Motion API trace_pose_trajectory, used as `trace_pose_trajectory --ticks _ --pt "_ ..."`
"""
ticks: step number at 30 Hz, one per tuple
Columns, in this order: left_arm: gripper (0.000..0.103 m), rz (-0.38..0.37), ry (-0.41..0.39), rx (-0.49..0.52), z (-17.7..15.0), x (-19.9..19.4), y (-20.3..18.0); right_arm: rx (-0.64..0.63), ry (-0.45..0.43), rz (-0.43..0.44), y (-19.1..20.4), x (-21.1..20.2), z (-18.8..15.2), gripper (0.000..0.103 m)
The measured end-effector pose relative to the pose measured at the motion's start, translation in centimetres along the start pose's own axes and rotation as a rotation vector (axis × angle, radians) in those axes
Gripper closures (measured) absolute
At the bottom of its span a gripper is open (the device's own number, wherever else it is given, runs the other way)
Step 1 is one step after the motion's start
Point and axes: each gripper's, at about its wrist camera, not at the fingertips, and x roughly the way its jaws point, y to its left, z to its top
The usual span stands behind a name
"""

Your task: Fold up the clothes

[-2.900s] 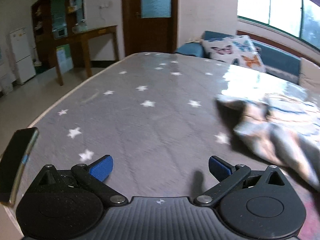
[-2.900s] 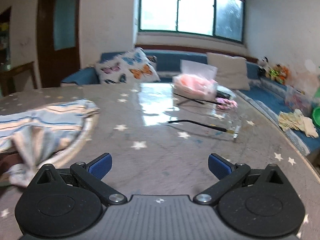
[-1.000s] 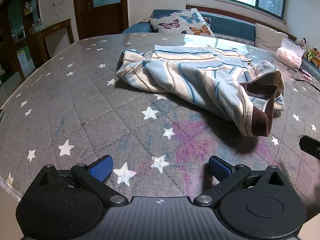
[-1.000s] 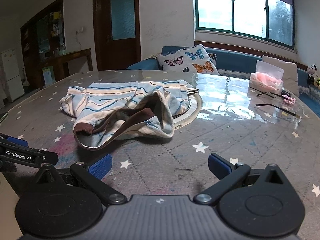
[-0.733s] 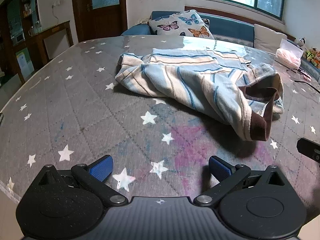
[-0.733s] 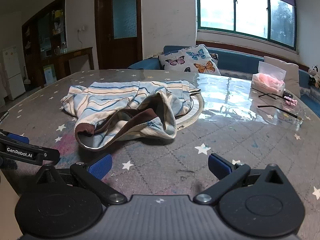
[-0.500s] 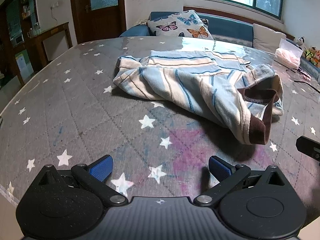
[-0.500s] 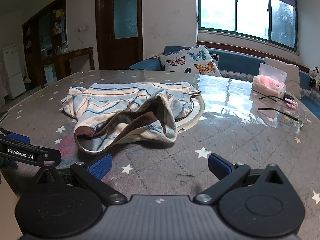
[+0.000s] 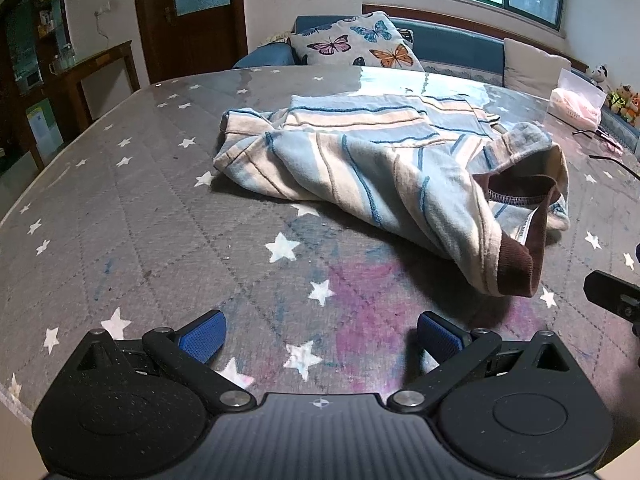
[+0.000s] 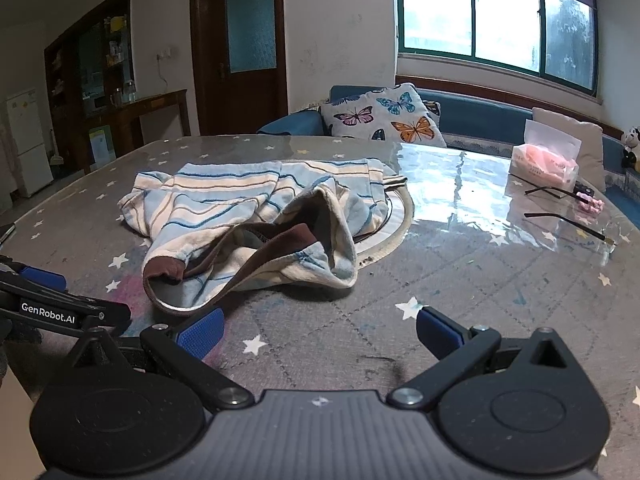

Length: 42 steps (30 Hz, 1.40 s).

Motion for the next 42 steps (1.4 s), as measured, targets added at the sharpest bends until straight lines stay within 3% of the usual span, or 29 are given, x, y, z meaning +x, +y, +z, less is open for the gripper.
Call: trace_pose_trajectory --ticks 13,22,28,39,42 --pt "0.0 0.011 0.004 0.002 1.1 0.5 0.3 0.005 0.004 0.026 -0.1 1.0 1.4 0.0" --pt "0.0 0.021 -0.065 -0.004 4.5 -0.5 1.7 -0.005 -0.023 0.056 -0.6 1.4 3.9 0.003" --pt "0.001 -0.034 -0.103 0.018 7.9 -0.2 1.1 0.037 -0.024 0.079 -1.8 2.8 6.5 0.022" --pt "0.013 -0.153 -0.08 0.13 11.8 3.6 -3.8 0.112 0.059 0.147 -4.0 6.7 7.5 0.092" --pt "0.021 -0.155 -0.048 0.151 12.2 5.4 -5.2 0.109 0.068 0.147 -4.1 6.7 7.0 0.097"
